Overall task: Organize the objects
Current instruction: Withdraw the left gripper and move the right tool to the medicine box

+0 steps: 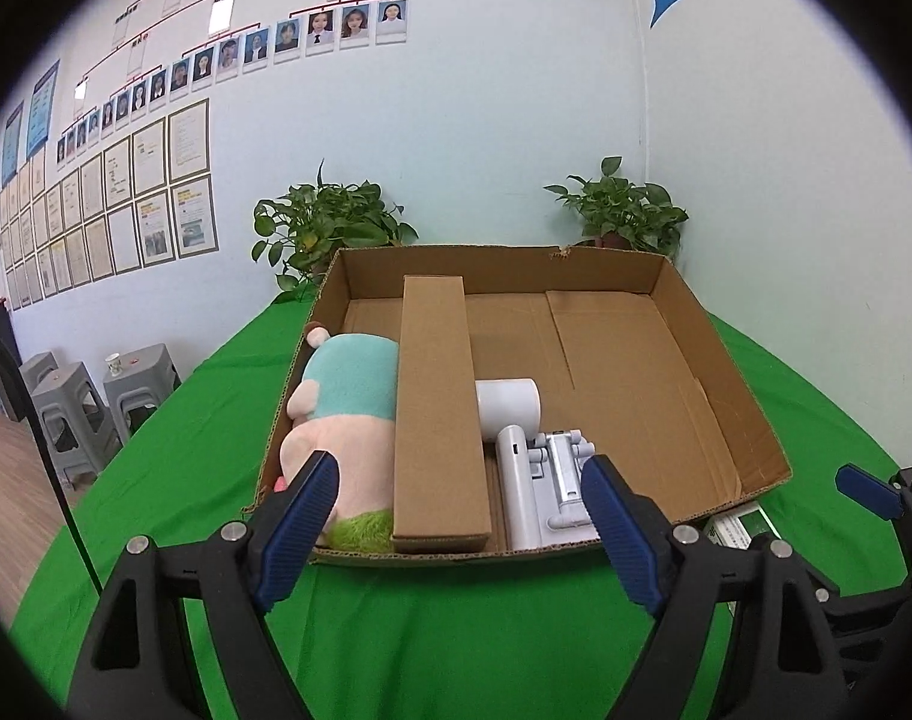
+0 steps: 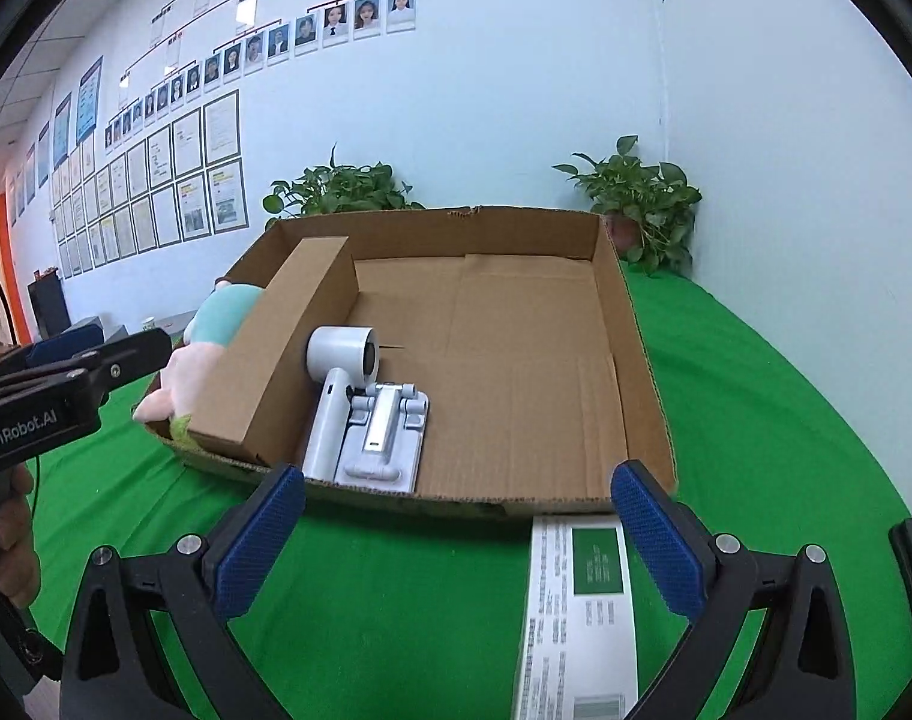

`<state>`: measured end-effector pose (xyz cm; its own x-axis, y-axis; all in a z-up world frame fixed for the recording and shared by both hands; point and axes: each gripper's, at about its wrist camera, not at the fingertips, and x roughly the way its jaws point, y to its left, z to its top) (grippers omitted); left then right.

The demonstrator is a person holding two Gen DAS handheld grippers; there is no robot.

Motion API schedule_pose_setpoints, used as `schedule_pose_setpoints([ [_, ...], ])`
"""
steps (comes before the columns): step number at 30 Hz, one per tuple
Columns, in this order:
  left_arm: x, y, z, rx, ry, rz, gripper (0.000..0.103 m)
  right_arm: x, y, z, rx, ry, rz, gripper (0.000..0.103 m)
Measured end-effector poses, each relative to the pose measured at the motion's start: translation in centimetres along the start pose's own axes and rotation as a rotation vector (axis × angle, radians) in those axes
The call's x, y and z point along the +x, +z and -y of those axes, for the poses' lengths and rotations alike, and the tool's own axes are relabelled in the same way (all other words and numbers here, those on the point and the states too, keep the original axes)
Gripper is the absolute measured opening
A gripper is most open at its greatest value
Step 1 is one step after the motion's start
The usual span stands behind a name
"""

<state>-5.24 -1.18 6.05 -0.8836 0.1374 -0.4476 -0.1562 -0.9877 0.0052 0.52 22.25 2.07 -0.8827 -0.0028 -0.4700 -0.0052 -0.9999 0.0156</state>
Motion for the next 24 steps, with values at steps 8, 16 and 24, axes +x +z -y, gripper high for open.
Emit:
schedule_pose_setpoints([
  [8, -1.2, 0.0, 0.4, -0.002, 0.014, 0.009, 0.083, -0.3, 0.0, 0.0, -0.004, -0.004, 0.012, 0.103],
  [16, -1.1, -1.3, 0.3, 0.006, 0.013, 0.009, 0.083, -0.4, -1.2, 1.0, -0.017, 0.009, -0.006, 0.103],
  [24, 1.1, -3.2, -0.8, -0.025, 0.035, -0.092, 0.083, 1.7, -4.9, 4.9, 0.068, -0.099, -0.205, 0.103],
])
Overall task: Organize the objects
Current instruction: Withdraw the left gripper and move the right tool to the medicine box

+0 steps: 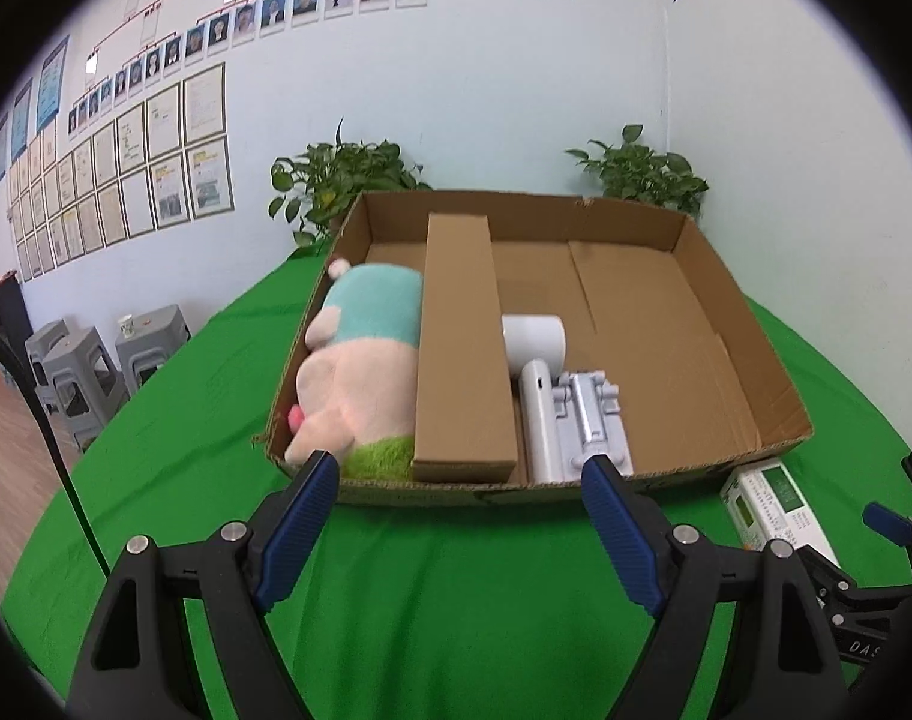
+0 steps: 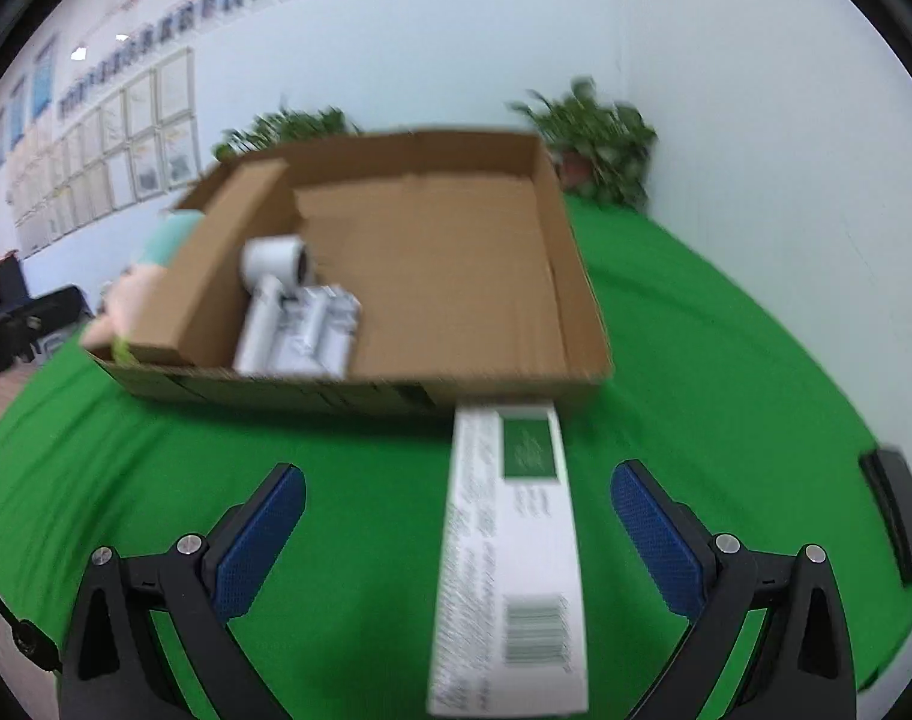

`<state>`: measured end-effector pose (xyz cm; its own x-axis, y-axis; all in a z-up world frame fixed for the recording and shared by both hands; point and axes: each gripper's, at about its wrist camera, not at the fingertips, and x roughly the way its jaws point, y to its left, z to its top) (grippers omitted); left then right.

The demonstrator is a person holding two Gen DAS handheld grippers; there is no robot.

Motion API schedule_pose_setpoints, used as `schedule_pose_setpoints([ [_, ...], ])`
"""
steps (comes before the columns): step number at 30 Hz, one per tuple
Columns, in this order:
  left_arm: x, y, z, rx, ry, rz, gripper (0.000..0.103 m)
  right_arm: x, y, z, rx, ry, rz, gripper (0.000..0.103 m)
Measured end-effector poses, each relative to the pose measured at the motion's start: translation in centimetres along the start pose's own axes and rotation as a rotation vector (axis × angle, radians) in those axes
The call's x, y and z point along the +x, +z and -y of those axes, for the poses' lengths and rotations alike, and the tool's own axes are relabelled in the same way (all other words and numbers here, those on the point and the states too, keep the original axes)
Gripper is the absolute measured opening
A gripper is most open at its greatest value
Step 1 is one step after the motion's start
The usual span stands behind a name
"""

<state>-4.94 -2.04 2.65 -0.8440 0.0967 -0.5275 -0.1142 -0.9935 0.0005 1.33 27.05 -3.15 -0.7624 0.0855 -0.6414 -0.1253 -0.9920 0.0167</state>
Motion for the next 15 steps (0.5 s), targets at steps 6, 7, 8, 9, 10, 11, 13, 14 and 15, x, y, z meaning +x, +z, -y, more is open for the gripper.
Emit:
schedule_pose_setpoints([
  [6, 1.1, -1.9, 0.4, -0.010, -0.118, -0.080, 0.083, 2.3, -2.8, 1.7, 0.018, -0.011, -0.135, 0.102],
  [7, 1.2, -2.2, 0.6, -0.007, -0.126, -0.087, 0.083, 2.4, -3.1, 1.7, 0.014, -0.009, -0.142, 0.102],
  [8, 1.3, -2.6, 0.9, -0.001, -0.134, -0.097, 0.083, 2.3, -3.4, 1.5, 0.005, -0.010, -0.142, 0.099],
  [9, 1.3, -2.8, 1.0, 0.004, -0.139, -0.103, 0.083, 2.3, -3.6, 1.3, -0.007, -0.015, -0.139, 0.097],
  [10, 1.3, -3.1, 1.2, 0.009, -0.142, -0.109, 0.083, 2.2, -3.8, 1.1, -0.022, -0.023, -0.138, 0.088],
  [11, 1.4, -3.3, 1.2, 0.010, -0.145, -0.115, 0.083, 2.3, -3.9, 0.8, -0.036, -0.029, -0.145, 0.073],
  [13, 1.5, -3.5, 1.2, 0.005, -0.155, -0.125, 0.083, 2.4, -4.3, 0.5, -0.036, -0.025, -0.157, 0.061],
  [14, 1.7, -3.6, 1.2, 0.000, -0.164, -0.134, 0.083, 2.2, -4.5, 0.3, -0.028, -0.009, -0.149, 0.061],
  [15, 1.7, -3.6, 1.2, -0.004, -0.172, -0.140, 0.083, 2.0, -4.4, -0.2, -0.032, 0.018, -0.147, 0.060],
])
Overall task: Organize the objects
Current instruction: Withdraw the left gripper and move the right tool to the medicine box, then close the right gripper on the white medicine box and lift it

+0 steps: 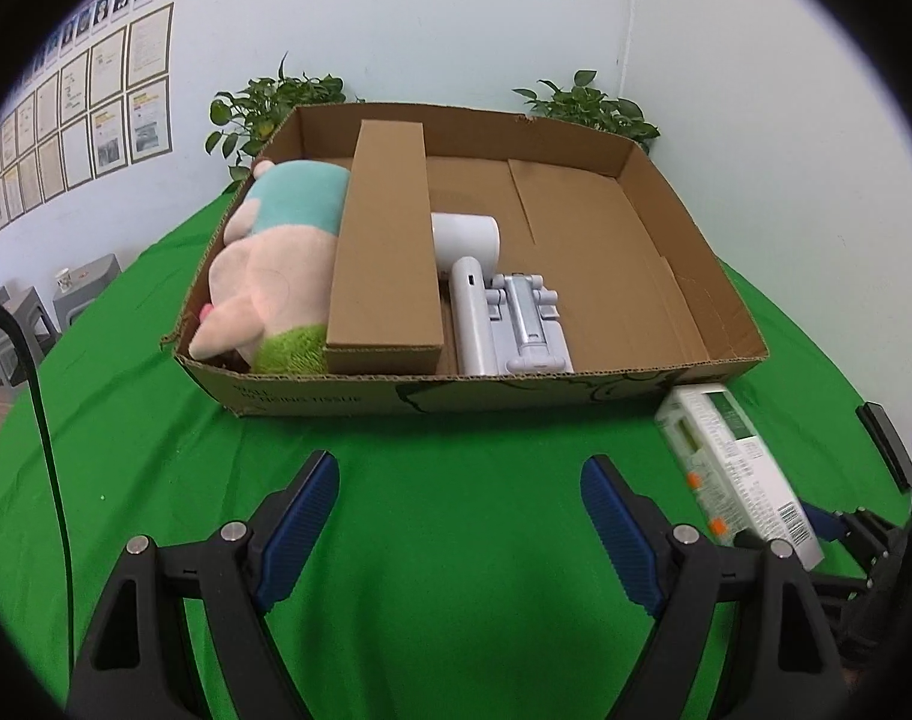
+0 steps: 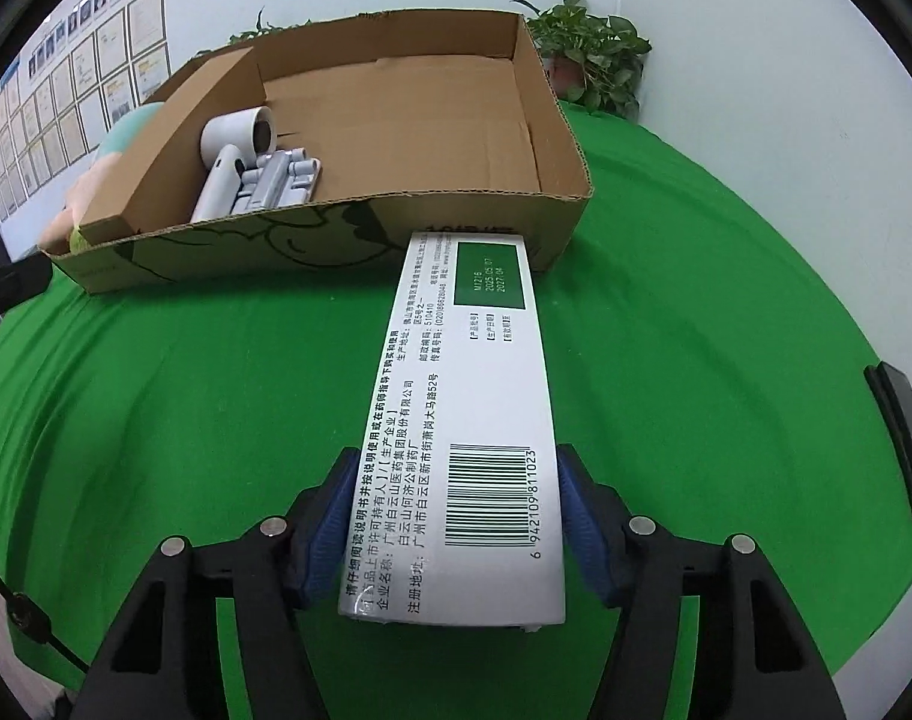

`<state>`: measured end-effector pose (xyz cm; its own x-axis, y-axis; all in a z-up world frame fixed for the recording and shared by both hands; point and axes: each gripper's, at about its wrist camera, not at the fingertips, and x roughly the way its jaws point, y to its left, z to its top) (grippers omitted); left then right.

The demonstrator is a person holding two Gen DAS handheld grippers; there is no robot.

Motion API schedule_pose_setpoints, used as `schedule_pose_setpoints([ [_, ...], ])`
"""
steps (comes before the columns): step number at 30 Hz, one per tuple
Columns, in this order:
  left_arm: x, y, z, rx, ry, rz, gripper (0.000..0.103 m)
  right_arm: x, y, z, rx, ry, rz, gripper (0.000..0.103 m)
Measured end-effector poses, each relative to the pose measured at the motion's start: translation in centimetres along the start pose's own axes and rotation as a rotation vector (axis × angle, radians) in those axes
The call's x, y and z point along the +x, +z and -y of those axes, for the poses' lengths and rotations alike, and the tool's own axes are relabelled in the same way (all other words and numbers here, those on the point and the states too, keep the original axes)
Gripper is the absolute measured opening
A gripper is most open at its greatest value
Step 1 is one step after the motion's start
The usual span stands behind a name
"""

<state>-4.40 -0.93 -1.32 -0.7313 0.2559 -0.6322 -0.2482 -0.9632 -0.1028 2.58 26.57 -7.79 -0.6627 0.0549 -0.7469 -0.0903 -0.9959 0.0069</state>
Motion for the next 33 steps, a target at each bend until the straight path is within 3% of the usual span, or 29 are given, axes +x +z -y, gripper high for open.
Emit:
schedule_pose_setpoints([
  [6, 0.5, -0.1, -0.9, -0.067, -0.115, -0.058, 0.083, -1.4, -0.4, -5.1, -0.080, 0.182, 0.037, 0.062],
  [7, 0.7, -0.2, -1.0, -0.073, -0.140, -0.073, 0.083, -2.0, -0.3, -5.8, -0.104, 0.212, 0.067, 0.071],
  [8, 0.9, -0.3, -1.1, -0.078, -0.159, -0.087, 0.083, -2.6, -0.3, -6.3, -0.127, 0.243, 0.103, 0.100],
  [9, 1.0, -0.4, -1.1, -0.085, -0.175, -0.097, 0.083, -3.2, -0.4, -6.7, -0.141, 0.256, 0.140, 0.102],
  [13, 1.8, -0.8, -1.3, -0.130, -0.256, -0.132, 0.083, -4.1, -0.7, -7.3, -0.183, 0.249, 0.183, 0.103],
  [20, 3.6, -1.8, 0.0, -0.168, -0.378, -0.211, 0.083, -3.3, -1.7, -6.5, -0.177, 0.247, 0.116, 0.103],
  [27, 6.2, -3.1, 0.6, -0.290, -0.578, -0.364, 0.083, -3.9, -3.6, -6.7, -0.201, 0.246, 0.072, 0.103],
  [33, 7.0, -3.9, 1.0, -0.329, -0.621, -0.400, 0.083, -2.4, -3.7, -6.6, -0.171, 0.245, 0.014, 0.100],
])
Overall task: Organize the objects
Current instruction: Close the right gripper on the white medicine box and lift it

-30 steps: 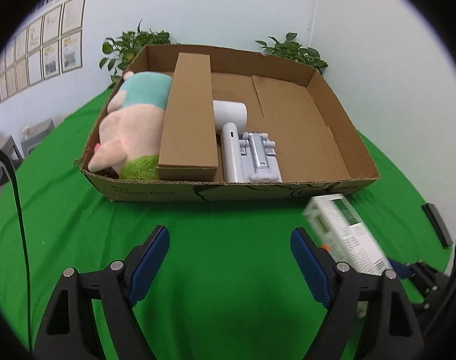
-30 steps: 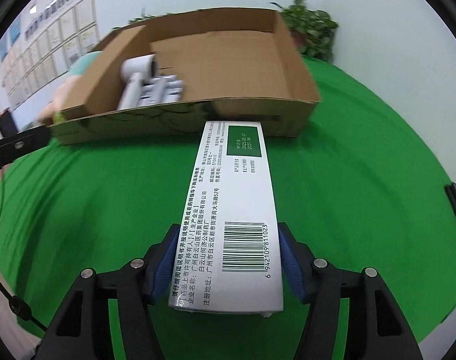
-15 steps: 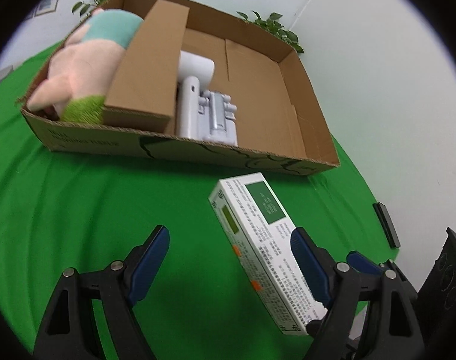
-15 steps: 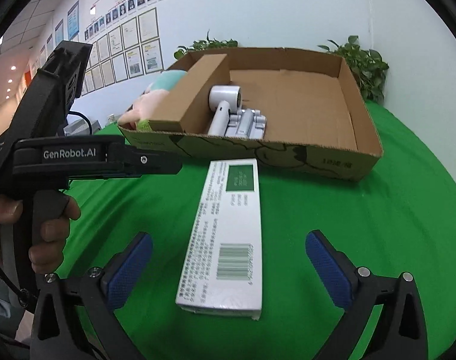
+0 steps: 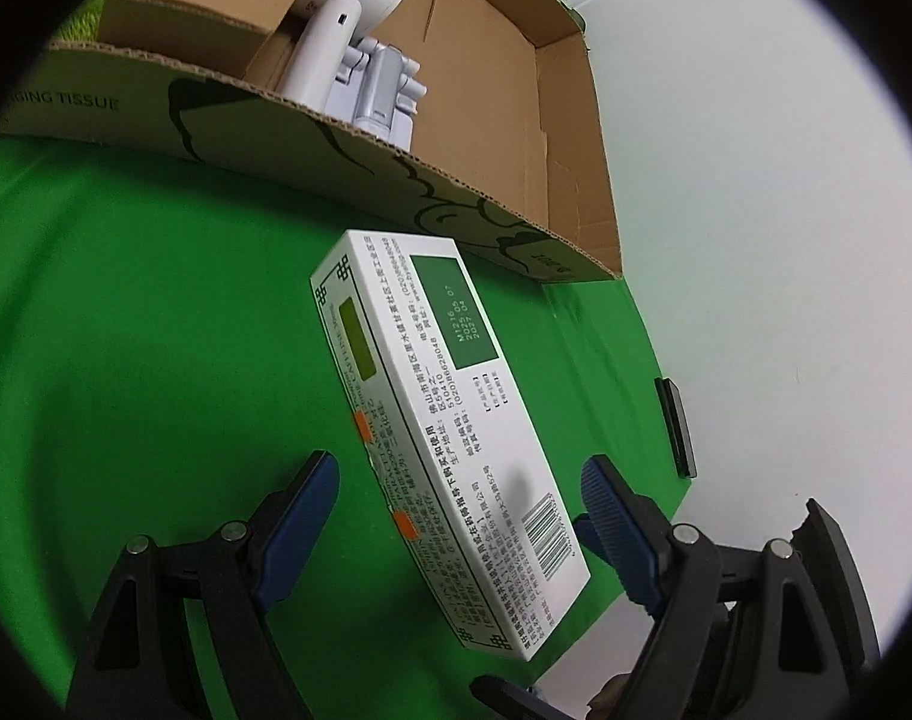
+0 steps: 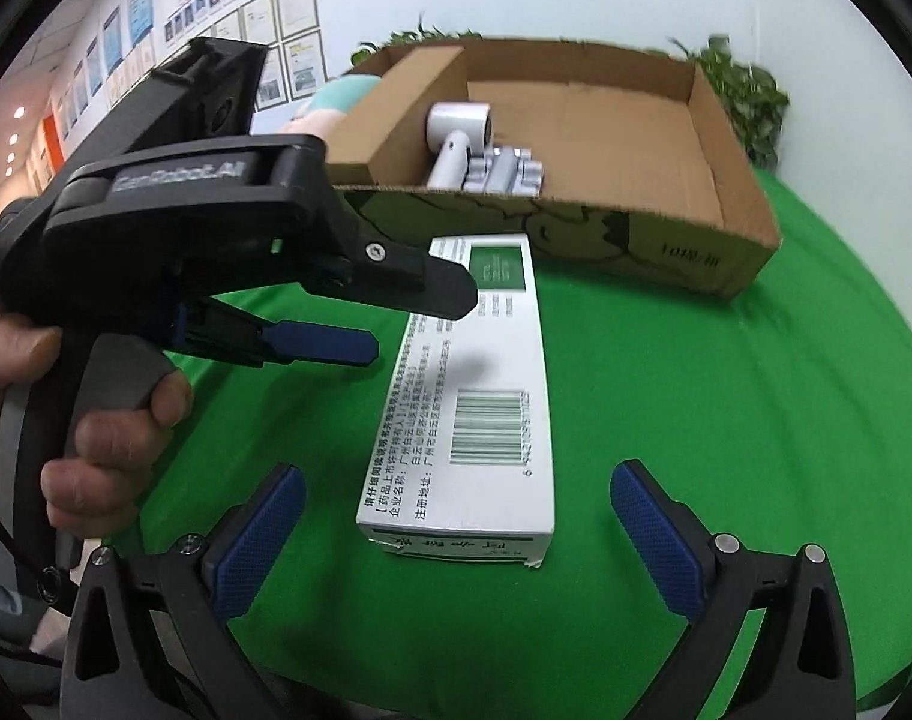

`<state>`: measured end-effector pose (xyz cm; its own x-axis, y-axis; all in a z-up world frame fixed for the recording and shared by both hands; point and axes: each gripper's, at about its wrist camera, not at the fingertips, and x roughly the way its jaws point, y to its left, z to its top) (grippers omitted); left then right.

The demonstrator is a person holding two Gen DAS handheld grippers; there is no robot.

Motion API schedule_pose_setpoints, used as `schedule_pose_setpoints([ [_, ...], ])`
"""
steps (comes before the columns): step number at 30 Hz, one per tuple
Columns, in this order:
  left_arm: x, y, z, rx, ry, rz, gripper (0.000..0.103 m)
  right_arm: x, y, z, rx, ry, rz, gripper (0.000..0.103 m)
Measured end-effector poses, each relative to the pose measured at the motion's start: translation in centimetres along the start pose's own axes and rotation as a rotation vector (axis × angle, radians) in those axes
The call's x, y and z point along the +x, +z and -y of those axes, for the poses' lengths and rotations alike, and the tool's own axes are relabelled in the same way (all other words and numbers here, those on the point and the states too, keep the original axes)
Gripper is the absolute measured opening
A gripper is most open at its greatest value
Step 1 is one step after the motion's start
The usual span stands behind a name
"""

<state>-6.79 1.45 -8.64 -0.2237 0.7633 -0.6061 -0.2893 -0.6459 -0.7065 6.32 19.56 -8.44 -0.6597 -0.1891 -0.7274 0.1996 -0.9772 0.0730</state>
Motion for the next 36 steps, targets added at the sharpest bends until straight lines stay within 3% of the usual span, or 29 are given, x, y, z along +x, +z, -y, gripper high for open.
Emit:
schedule_pose_setpoints([
  [4, 0.3, -0.1, 0.1, 0.002, -0.020, -0.001, 0.083, 0.3, -0.3, -0.3, -0.008, 0.010, -0.010, 0.091],
  [6, 0.5, -0.3, 0.2, 0.003, -0.023, -0.001, 0.083, 0.5, -0.3, -0.5, -0.013, 0.008, -0.015, 0.080],
  [8, 0.5, -0.4, 0.2, 0.007, -0.028, 0.003, 0.083, 0.7, -0.4, -0.6, -0.015, -0.020, -0.021, 0.063],
  [18, 0.1, -0.4, -0.3, 0.000, -0.021, 0.008, 0.079, 0.9, 0.1, 0.8, 0.129, 0.146, -0.041, 0.062],
  [25, -0.4, -0.7, -1.1, -0.028, 0.009, 0.029, 0.050, 0.9, -0.1, -0.1, 0.064, 0.118, -0.026, 0.062],
  [36, -2.6, -0.7, 0.0, 0.057, 0.024, 0.084, 0.043, 0.6, 0.2, -0.8, 0.036, 0.094, 0.002, 0.061],
])
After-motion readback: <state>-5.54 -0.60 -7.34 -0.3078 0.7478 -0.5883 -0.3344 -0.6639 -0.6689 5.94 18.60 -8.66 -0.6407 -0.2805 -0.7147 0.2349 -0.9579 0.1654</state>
